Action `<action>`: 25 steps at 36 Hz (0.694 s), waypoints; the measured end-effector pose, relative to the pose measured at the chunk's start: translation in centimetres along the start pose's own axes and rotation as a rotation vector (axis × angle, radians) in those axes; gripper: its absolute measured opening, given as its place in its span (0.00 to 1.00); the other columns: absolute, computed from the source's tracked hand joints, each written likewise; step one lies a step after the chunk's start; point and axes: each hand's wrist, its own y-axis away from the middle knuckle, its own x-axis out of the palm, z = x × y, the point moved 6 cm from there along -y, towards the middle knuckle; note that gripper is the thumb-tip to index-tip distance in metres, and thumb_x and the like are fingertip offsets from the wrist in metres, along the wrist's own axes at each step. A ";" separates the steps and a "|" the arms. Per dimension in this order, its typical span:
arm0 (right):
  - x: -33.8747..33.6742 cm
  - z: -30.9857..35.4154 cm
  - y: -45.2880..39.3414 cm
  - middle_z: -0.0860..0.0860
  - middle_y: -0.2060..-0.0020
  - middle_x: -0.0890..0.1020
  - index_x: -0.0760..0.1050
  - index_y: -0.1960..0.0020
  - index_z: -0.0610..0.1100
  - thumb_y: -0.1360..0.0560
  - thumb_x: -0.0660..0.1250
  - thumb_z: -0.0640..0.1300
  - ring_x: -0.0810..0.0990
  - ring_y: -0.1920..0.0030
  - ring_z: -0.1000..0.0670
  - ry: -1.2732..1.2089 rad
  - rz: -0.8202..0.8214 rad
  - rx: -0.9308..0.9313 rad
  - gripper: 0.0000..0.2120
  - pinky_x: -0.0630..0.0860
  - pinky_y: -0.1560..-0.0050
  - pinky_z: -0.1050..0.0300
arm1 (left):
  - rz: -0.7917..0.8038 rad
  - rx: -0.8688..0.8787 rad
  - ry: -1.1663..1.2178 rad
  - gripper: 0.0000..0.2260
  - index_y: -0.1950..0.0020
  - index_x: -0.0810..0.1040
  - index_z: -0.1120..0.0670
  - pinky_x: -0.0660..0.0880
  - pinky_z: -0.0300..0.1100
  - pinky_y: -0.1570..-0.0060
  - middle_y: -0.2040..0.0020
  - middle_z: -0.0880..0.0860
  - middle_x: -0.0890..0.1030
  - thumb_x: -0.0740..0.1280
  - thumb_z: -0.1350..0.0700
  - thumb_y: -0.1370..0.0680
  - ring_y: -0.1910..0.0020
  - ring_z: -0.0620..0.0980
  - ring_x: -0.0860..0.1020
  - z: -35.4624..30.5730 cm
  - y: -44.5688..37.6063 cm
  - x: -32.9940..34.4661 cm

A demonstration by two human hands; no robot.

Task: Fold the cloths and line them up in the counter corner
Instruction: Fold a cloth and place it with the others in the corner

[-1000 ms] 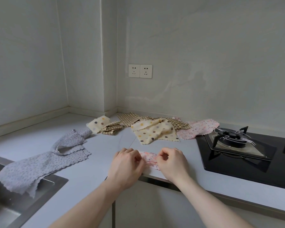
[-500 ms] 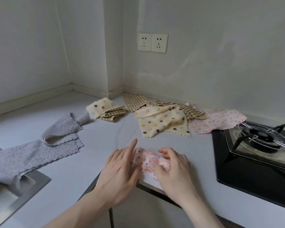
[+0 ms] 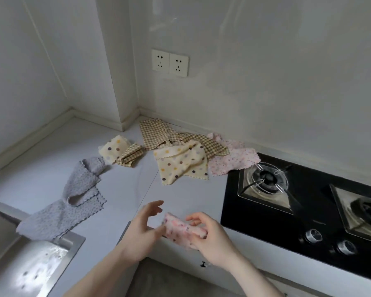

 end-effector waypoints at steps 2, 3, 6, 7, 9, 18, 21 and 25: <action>-1.9 2.8 3.0 0.60 0.46 0.78 0.76 0.43 0.64 0.24 0.70 0.45 0.79 0.46 0.59 -0.037 -0.021 -0.002 0.15 0.77 0.54 0.66 | 0.060 -0.006 0.049 0.31 0.31 0.70 0.37 0.69 0.37 0.38 0.35 0.37 0.76 0.69 0.43 0.34 0.32 0.36 0.70 -3.7 1.9 -1.2; -3.0 4.2 4.5 0.60 0.46 0.78 0.76 0.44 0.65 0.24 0.71 0.45 0.79 0.46 0.60 -0.051 -0.040 -0.008 0.16 0.77 0.53 0.66 | 0.101 -0.006 0.070 0.32 0.30 0.70 0.37 0.67 0.39 0.34 0.34 0.36 0.76 0.69 0.40 0.36 0.31 0.36 0.70 -5.4 2.7 -1.7; -5.8 7.6 8.6 0.61 0.48 0.80 0.77 0.43 0.64 0.25 0.73 0.46 0.81 0.47 0.58 -0.100 -0.105 -0.026 0.17 0.80 0.53 0.62 | 0.248 0.011 0.054 0.33 0.30 0.71 0.39 0.65 0.41 0.30 0.35 0.34 0.77 0.72 0.37 0.35 0.32 0.34 0.70 -10.5 4.6 -2.1; -6.7 8.5 10.0 0.60 0.48 0.81 0.77 0.42 0.63 0.26 0.74 0.45 0.82 0.48 0.57 -0.118 -0.127 -0.026 0.17 0.81 0.53 0.60 | 0.302 0.024 0.029 0.32 0.31 0.73 0.39 0.66 0.42 0.31 0.36 0.35 0.78 0.73 0.36 0.34 0.33 0.34 0.72 -11.9 5.2 -1.8; -8.7 10.0 12.3 0.57 0.48 0.82 0.78 0.41 0.60 0.26 0.74 0.42 0.83 0.48 0.54 -0.159 -0.192 -0.044 0.18 0.83 0.51 0.55 | 0.394 0.068 -0.016 0.27 0.36 0.77 0.43 0.71 0.44 0.34 0.40 0.41 0.82 0.75 0.38 0.32 0.38 0.39 0.78 -14.8 6.1 -0.7; -15.8 9.3 21.2 0.58 0.46 0.84 0.78 0.40 0.56 0.25 0.73 0.44 0.83 0.46 0.57 -0.233 -0.474 -0.012 0.15 0.82 0.43 0.52 | 0.513 0.339 -0.032 0.06 0.58 0.79 0.51 0.74 0.43 0.61 0.63 0.50 0.81 0.73 0.56 0.22 0.61 0.48 0.79 -25.2 7.5 5.5; -17.9 7.5 24.5 0.58 0.48 0.85 0.79 0.42 0.53 0.23 0.72 0.47 0.83 0.46 0.59 -0.232 -0.533 0.038 0.10 0.82 0.44 0.55 | 0.553 0.399 -0.081 0.10 0.61 0.76 0.53 0.70 0.35 0.65 0.68 0.47 0.76 0.72 0.57 0.21 0.66 0.43 0.74 -28.1 8.2 9.1; -21.2 4.4 28.8 0.59 0.49 0.85 0.79 0.44 0.54 0.23 0.71 0.49 0.83 0.46 0.59 -0.245 -0.633 0.073 0.08 0.82 0.46 0.54 | 0.660 0.446 -0.130 0.12 0.61 0.72 0.56 0.67 0.34 0.66 0.71 0.43 0.72 0.70 0.53 0.20 0.69 0.41 0.70 -31.1 9.8 15.0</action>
